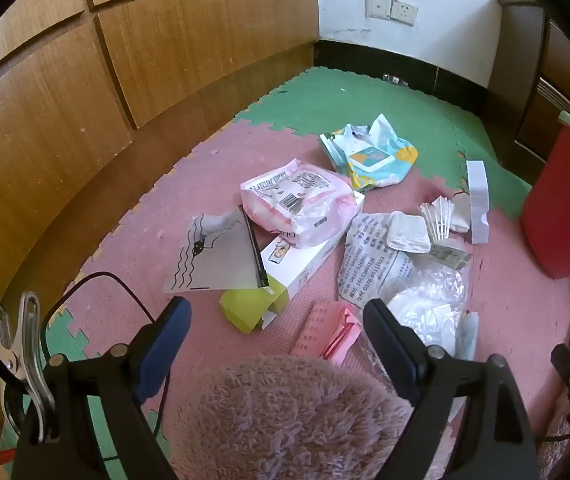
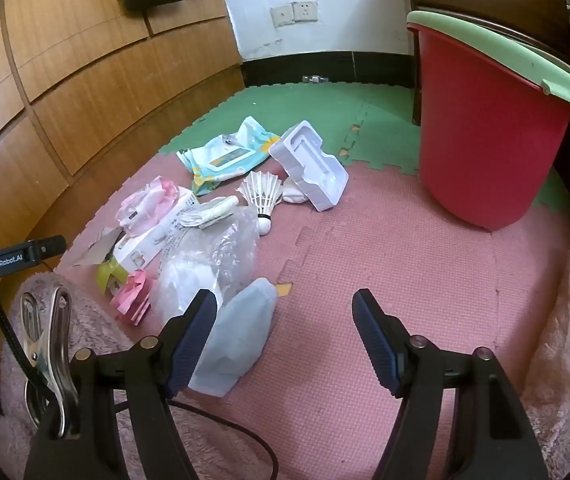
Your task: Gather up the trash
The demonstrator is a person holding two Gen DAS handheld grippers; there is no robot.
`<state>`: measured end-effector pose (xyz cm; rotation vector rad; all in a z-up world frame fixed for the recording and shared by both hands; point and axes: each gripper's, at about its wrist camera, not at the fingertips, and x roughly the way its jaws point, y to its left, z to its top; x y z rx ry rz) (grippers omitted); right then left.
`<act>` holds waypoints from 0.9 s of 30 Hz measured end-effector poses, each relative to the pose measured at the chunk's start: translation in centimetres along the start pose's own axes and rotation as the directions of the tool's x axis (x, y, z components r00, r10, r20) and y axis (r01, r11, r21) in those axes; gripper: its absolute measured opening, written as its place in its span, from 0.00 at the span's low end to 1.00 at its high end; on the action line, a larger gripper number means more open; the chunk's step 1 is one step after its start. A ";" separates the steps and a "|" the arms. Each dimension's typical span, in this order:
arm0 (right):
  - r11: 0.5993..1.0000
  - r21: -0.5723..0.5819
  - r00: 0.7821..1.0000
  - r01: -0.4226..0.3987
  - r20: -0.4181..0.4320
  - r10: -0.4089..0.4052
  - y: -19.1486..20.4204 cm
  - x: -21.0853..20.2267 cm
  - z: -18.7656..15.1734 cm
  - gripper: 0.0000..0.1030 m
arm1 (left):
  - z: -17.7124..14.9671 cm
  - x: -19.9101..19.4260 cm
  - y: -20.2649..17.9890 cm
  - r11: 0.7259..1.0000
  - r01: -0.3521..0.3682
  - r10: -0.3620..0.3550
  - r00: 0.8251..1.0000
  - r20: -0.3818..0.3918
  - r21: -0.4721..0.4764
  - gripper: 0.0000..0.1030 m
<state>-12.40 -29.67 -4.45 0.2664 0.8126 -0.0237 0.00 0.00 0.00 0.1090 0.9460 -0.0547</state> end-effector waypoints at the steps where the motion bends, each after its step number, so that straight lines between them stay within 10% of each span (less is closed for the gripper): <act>1: 1.000 0.000 1.000 0.000 0.000 0.000 0.0 0.0 0.0 0.70 | 0.0 0.0 0.0 1.000 -0.003 0.003 1.000 0.001 0.002 0.89; 27: 1.000 -0.007 1.000 0.006 -0.003 -0.006 0.0 0.3 0.1 0.70 | -0.2 0.2 0.1 1.000 -0.002 0.002 1.000 -0.009 0.000 0.89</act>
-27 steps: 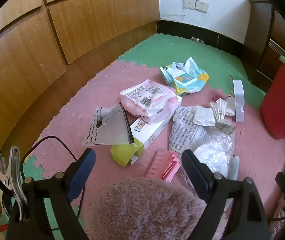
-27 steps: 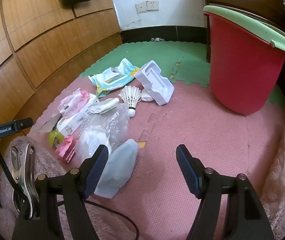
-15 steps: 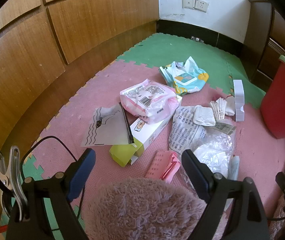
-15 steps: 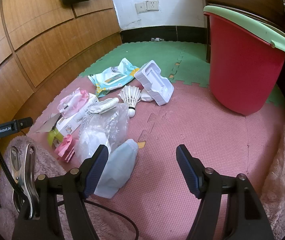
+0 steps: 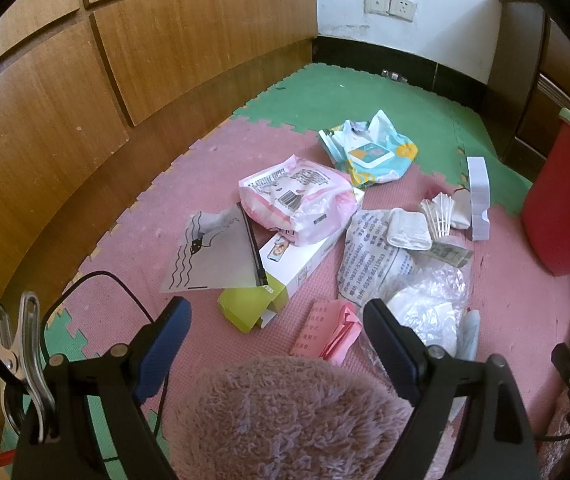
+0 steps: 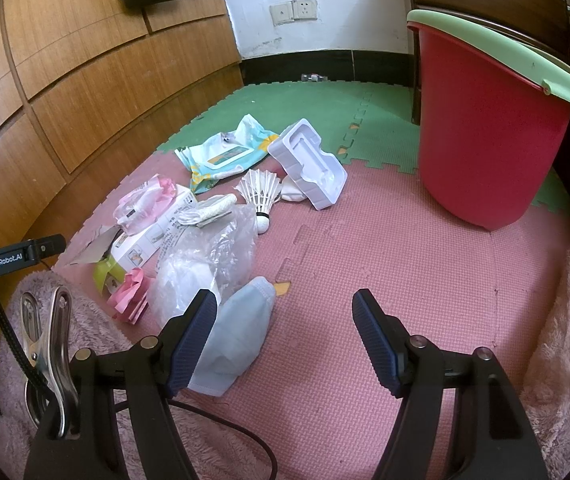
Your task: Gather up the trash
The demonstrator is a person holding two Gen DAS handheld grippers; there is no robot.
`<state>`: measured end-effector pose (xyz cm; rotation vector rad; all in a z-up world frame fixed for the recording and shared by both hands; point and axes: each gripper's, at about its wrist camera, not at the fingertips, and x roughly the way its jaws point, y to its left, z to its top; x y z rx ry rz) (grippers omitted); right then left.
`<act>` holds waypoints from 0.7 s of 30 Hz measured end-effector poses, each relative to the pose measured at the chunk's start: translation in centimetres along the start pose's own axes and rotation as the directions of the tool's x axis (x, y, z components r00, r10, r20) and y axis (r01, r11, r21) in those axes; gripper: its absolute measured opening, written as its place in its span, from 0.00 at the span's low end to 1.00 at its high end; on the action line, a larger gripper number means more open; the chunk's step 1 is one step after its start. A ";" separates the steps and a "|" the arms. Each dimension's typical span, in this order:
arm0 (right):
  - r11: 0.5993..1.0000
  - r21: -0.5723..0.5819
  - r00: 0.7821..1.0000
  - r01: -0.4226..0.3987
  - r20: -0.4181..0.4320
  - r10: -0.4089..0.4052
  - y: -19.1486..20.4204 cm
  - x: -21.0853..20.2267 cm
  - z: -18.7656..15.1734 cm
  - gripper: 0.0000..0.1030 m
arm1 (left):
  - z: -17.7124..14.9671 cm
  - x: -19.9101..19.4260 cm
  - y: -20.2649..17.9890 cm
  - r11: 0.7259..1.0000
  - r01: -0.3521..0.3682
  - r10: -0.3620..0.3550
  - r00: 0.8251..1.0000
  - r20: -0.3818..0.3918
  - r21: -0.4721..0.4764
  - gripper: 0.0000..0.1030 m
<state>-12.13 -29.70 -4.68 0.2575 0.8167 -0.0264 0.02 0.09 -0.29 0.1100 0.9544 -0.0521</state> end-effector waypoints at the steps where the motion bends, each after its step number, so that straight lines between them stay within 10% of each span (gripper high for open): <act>1: 1.000 0.000 1.000 0.000 0.000 0.000 0.0 0.0 0.0 0.70 | 0.0 0.0 0.0 1.000 0.000 0.000 1.000 0.000 0.000 0.89; 21: 1.000 -0.001 1.000 0.003 -0.004 -0.003 0.0 0.1 -0.1 0.70 | -0.5 0.7 -0.5 1.000 0.004 -0.003 1.000 -0.016 0.003 0.89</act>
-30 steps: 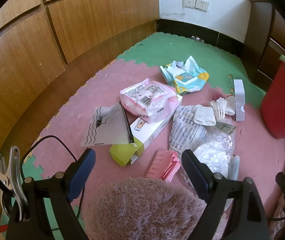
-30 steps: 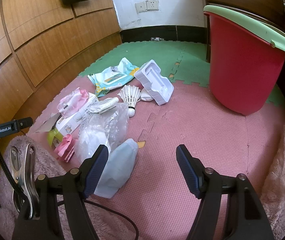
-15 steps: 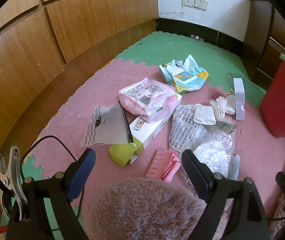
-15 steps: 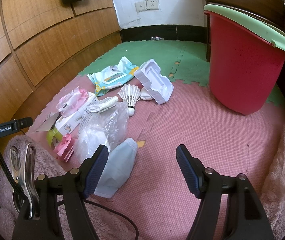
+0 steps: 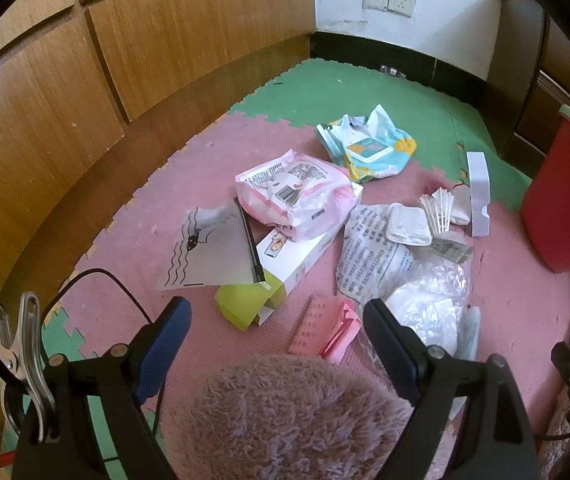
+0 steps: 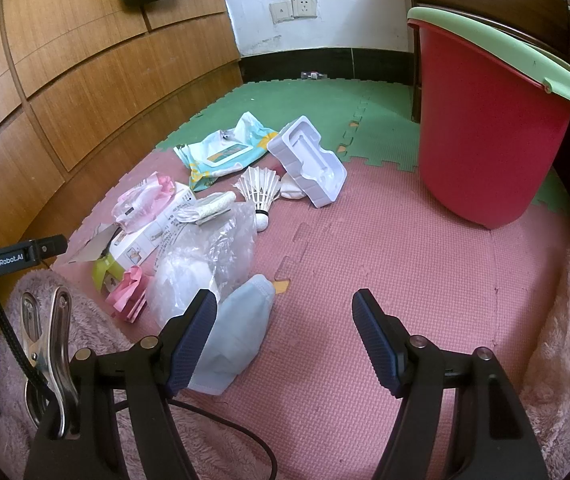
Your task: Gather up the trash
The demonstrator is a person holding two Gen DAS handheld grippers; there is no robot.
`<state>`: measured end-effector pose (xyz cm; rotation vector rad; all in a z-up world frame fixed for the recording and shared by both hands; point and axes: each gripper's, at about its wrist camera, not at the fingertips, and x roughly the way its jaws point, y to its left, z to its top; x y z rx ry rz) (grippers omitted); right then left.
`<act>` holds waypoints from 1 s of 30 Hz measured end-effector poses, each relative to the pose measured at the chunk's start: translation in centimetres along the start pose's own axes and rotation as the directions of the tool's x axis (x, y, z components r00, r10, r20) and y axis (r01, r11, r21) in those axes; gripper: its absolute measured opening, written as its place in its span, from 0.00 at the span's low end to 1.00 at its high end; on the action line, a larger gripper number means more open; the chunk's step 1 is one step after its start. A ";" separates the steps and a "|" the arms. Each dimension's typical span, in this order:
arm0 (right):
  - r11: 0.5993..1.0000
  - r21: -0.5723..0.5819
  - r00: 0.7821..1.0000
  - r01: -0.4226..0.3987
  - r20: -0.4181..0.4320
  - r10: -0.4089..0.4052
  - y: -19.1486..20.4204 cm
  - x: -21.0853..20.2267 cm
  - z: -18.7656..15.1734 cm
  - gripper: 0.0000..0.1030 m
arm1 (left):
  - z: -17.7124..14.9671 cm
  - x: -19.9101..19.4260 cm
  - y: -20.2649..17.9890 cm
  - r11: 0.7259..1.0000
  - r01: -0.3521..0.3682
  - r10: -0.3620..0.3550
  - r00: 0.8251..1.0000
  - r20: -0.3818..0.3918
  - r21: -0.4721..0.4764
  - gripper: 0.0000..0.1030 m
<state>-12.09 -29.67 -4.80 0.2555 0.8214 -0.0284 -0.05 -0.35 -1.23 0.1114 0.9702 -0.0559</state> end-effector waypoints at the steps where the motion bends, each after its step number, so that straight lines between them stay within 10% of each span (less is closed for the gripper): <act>1: 1.000 0.000 1.000 0.000 0.000 0.000 0.0 0.0 0.0 0.70 | 0.0 0.0 0.0 1.000 0.000 0.000 1.000 0.000 0.000 0.89; 30: 1.000 0.025 0.999 -0.012 -0.044 0.013 -0.4 1.0 -0.7 0.70 | -0.6 -0.1 -0.6 1.000 0.016 -0.016 0.999 -0.029 0.007 0.89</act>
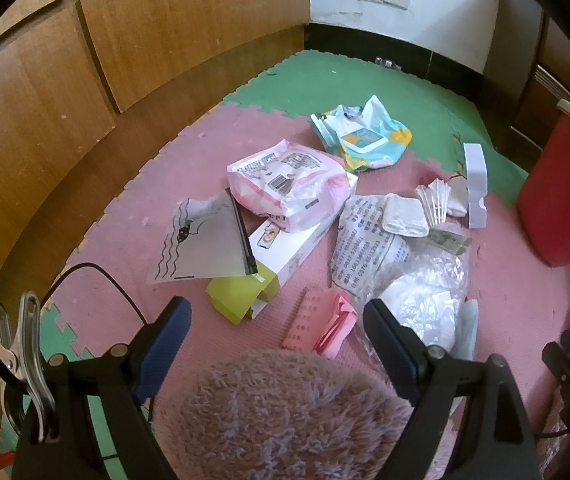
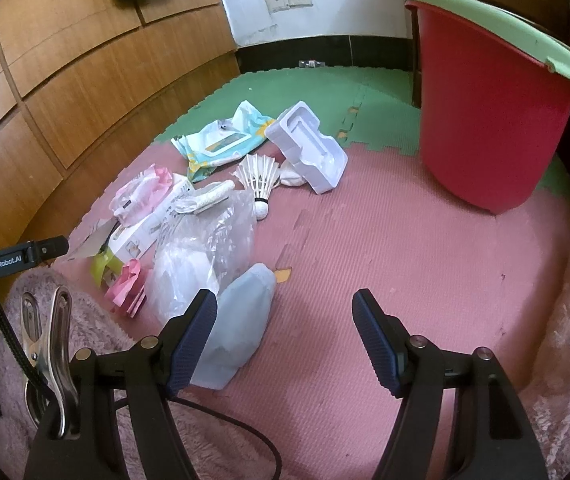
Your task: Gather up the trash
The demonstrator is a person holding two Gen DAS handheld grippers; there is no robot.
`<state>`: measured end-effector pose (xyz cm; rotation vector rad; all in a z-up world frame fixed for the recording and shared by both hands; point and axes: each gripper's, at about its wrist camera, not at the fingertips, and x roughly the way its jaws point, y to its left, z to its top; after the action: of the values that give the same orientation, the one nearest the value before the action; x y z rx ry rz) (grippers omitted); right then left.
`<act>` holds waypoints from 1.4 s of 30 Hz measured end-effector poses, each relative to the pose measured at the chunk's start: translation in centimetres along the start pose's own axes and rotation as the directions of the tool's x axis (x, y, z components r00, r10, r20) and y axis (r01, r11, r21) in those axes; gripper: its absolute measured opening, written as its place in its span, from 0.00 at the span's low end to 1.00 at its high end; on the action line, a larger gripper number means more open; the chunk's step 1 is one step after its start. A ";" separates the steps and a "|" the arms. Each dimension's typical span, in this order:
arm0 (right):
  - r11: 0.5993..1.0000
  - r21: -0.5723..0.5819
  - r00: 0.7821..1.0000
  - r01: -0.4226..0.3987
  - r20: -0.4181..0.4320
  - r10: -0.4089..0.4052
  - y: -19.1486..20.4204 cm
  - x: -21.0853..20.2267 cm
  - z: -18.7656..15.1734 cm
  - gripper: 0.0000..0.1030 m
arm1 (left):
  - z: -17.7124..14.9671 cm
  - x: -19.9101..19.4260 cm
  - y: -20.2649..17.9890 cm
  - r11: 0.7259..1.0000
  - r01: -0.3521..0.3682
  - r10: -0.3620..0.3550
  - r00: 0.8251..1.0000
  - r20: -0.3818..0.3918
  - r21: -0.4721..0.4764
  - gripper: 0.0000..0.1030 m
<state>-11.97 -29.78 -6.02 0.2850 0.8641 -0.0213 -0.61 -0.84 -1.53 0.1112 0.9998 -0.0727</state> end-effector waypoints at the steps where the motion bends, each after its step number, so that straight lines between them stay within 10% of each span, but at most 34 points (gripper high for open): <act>1: 1.000 0.001 1.000 -0.002 -0.005 0.002 0.1 0.1 0.1 0.70 | 0.0 0.1 0.0 1.000 0.000 0.000 1.000 -0.002 0.000 0.89; 24: 0.999 -0.014 0.975 -0.046 -0.218 0.042 3.7 6.4 -0.5 0.67 | 0.6 1.1 0.4 0.999 0.047 -0.047 0.998 -0.032 0.008 0.89; 42: 0.999 -0.046 0.973 -0.007 -0.229 -0.003 2.3 6.7 -1.2 0.08 | 0.6 1.4 0.1 0.999 0.044 -0.043 0.998 -0.053 0.026 0.82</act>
<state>-8.20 -26.62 -11.21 0.2477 1.0924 0.0342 0.65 -0.79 -2.34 0.1170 1.0539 -0.1236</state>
